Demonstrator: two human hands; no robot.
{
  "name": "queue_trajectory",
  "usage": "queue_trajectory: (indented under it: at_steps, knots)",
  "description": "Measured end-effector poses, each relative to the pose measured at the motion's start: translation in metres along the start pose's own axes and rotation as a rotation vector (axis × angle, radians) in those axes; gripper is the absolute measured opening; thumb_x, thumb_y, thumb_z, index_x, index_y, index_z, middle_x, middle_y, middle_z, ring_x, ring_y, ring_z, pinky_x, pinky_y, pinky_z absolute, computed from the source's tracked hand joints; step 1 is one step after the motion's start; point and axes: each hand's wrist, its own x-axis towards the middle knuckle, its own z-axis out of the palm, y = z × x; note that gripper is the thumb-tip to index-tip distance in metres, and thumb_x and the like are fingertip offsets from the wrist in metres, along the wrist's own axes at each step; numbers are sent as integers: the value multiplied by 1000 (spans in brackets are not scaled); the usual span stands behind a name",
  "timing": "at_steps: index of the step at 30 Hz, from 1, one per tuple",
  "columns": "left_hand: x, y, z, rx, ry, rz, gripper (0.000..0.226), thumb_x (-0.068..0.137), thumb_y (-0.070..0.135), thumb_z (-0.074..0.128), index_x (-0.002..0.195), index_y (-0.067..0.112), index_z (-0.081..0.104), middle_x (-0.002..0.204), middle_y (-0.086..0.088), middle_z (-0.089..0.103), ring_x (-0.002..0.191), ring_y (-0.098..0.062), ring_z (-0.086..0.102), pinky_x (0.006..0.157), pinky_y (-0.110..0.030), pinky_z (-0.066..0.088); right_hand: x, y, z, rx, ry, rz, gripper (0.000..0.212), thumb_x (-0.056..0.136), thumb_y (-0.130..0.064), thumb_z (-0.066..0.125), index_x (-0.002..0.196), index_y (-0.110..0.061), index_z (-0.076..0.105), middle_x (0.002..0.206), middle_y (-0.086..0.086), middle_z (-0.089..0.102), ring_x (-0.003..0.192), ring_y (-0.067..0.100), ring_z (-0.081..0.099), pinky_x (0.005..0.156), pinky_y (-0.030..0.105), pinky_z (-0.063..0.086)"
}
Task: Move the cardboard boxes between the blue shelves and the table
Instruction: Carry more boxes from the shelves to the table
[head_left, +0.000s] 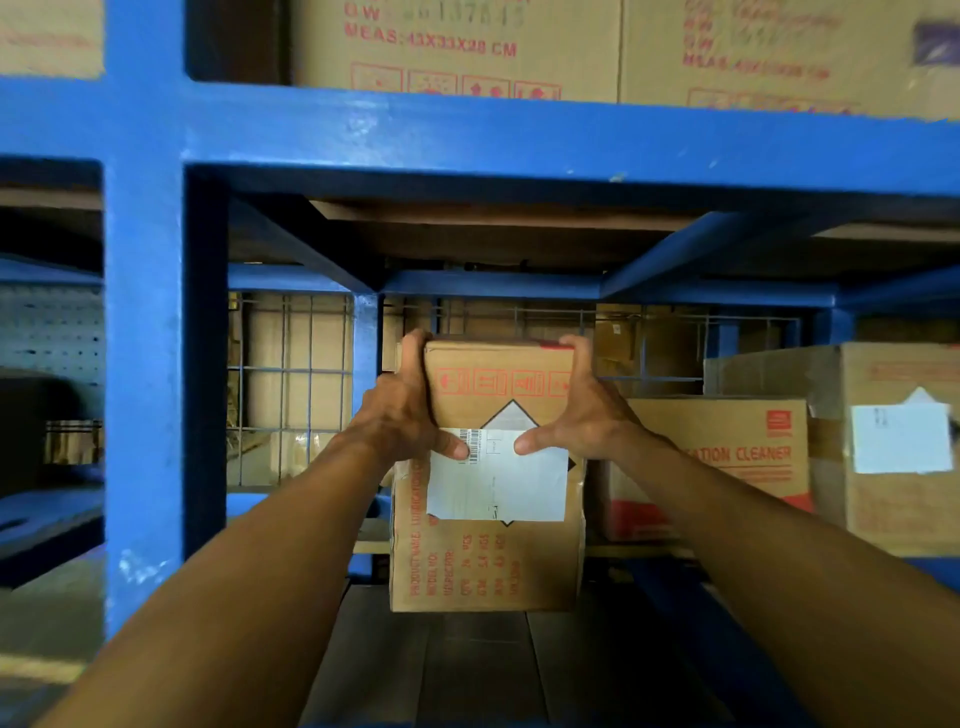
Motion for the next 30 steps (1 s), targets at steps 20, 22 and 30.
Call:
queue_trajectory:
  at_steps: [20,22,30]
  knots:
    - [-129,127,-60,-19,-111,221,126,50,26,95,140,34,7,122,-10,58,110,-35,56,93,-45,45,-163,-61,-144,-149,86,64,127,48,-35,97,141,-32,9,135,5,51,127,32,48,104,52,44]
    - [-125,132,-62,-37,-128,247,126,50,26,95,140,33,8,124,-11,57,112,-35,56,94,-46,45,-167,-65,-154,-173,90,75,127,46,-39,97,139,-33,10,130,3,53,124,30,49,102,51,45]
    - [-116,143,-30,-218,-221,396,129,47,26,96,140,39,7,126,-7,55,116,-33,55,95,-52,48,-196,-70,-179,-310,199,218,127,43,-42,97,137,-37,12,121,-1,51,116,27,49,100,49,43]
